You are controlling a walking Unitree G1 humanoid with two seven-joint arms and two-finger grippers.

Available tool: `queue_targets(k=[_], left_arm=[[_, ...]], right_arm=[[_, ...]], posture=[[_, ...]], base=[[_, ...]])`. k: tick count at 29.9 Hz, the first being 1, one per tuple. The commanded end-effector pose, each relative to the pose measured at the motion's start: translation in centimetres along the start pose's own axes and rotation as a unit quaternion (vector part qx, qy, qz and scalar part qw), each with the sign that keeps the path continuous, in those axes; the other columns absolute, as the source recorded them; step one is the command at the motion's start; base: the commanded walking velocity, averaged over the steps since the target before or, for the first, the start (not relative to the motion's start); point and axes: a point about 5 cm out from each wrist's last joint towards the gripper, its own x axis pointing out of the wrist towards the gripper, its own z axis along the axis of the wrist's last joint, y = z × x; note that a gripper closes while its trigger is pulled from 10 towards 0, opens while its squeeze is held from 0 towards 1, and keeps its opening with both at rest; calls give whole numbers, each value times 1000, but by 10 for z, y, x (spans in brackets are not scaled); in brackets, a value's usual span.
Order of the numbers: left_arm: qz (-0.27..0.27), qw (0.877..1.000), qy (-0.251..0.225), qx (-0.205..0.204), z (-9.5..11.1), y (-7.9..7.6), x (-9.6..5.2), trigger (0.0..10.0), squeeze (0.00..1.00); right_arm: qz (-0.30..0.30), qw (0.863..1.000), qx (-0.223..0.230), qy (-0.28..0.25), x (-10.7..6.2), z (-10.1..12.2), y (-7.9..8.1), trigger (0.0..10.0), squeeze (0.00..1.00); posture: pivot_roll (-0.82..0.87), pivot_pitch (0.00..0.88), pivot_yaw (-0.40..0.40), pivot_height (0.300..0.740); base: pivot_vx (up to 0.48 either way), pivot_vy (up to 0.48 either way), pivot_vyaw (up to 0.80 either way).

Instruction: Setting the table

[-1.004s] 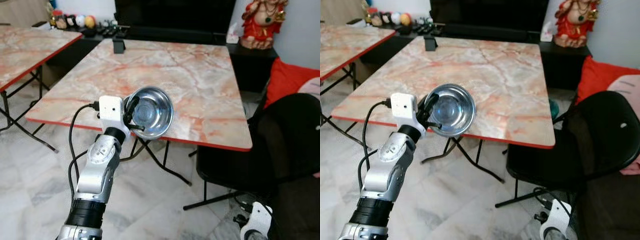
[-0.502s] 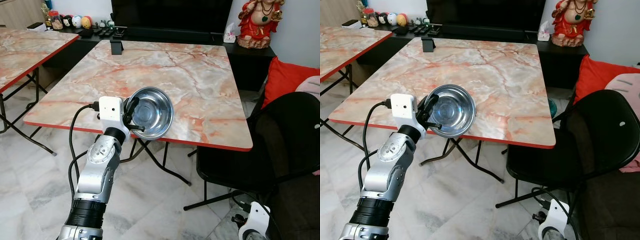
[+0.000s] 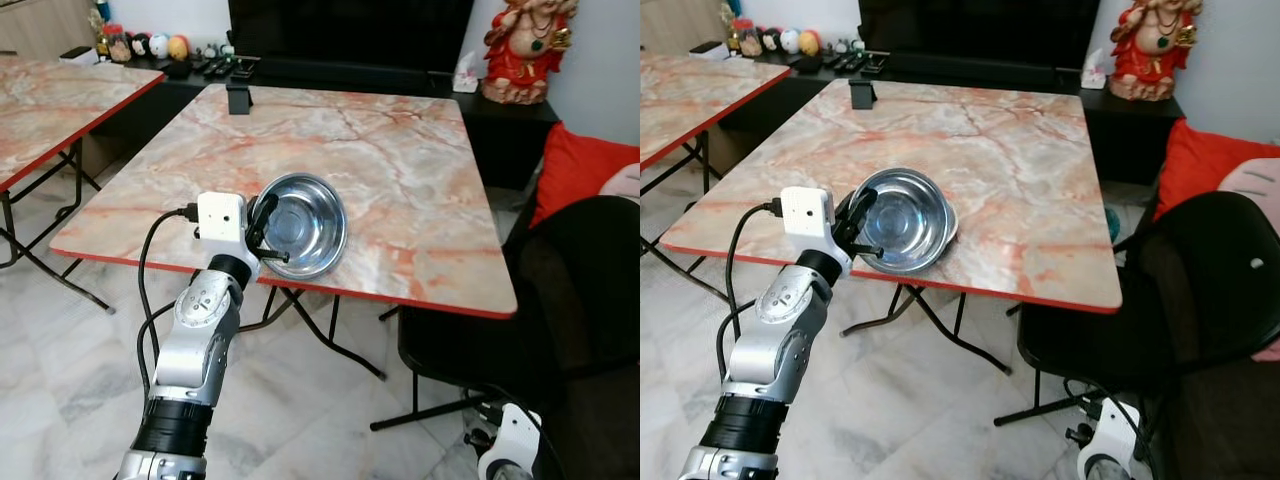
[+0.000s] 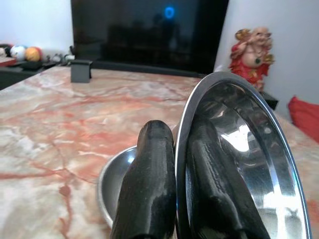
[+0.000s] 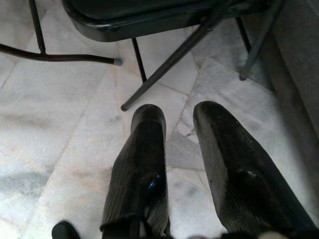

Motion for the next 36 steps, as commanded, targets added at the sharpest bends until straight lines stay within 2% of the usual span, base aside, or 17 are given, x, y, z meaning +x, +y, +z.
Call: queue_targets(k=[1,25,28,31,32,36], left_arm=[[-1,1000,-10,-4,7,0,3,10000,0],[0,1000,-2,-7,3,-1,2,10000,0],[21,999,1,-27,3,4,2,10000,0],[42,997,11,-66,1,10,1,10000,0],[53,994,21,-92,-1,15,0,10000,0],[73,987,32,-138,-1,24,-4,10000,0]], right_arm=[[1,1000,-2,1,0,2,0,10000,0],[3,1000,-5,2,1,3,0,10000,0],[3,1000,-5,1,1,3,0,10000,0],[3,1000,-4,1,1,3,0,10000,0],[3,1000,-5,2,1,3,0,10000,0],[3,1000,-6,2,1,3,0,10000,0]], posture=[[37,0,-35,740],[40,0,-38,740],[42,0,-38,740],[42,0,-36,740],[42,0,-36,740],[43,0,-34,740]], base=[[292,0,0],[296,0,0],[90,0,0],[0,0,0],[0,0,0],[0,0,0]])
